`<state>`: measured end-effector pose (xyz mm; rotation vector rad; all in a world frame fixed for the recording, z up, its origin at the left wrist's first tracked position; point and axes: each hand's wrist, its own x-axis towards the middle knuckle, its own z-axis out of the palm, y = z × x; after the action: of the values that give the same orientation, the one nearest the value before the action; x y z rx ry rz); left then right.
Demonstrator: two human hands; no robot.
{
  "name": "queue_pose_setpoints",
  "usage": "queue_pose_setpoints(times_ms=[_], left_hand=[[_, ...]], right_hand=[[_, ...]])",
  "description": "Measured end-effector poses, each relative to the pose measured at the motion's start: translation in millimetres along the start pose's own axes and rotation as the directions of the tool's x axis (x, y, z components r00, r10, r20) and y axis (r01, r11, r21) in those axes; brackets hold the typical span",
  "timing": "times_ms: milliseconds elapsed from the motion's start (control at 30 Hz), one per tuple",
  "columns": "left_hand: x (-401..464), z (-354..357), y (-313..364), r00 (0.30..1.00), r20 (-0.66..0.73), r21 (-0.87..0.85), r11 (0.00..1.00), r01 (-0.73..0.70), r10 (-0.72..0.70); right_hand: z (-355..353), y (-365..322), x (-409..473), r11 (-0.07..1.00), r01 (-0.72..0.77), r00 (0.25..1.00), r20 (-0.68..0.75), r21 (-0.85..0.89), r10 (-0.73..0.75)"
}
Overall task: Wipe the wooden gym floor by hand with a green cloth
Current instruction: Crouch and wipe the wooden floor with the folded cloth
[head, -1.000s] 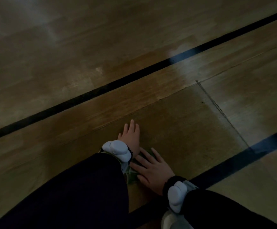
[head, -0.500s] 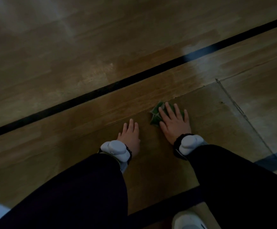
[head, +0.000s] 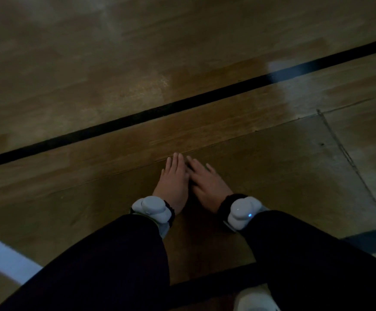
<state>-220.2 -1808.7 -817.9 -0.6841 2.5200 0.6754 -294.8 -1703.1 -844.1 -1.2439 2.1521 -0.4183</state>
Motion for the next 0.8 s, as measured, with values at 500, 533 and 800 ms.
queue_pose_setpoints(times_ms=[500,533,800], left_hand=[[15,13,-29,0.998,-0.07,0.291,0.956,0.021,0.0],[15,6,-43,0.992,-0.092,0.235,0.966,0.108,-0.088],[25,23,1,0.967,-0.137,0.062,0.973,0.224,-0.214]], right_hand=[[-28,99,-3,0.869,-0.441,0.883,-0.285,-0.224,0.374],[-27,99,-3,0.87,-0.44,0.882,-0.291,-0.224,0.371],[-25,99,0,0.859,-0.453,0.877,-0.293,-0.239,0.381]])
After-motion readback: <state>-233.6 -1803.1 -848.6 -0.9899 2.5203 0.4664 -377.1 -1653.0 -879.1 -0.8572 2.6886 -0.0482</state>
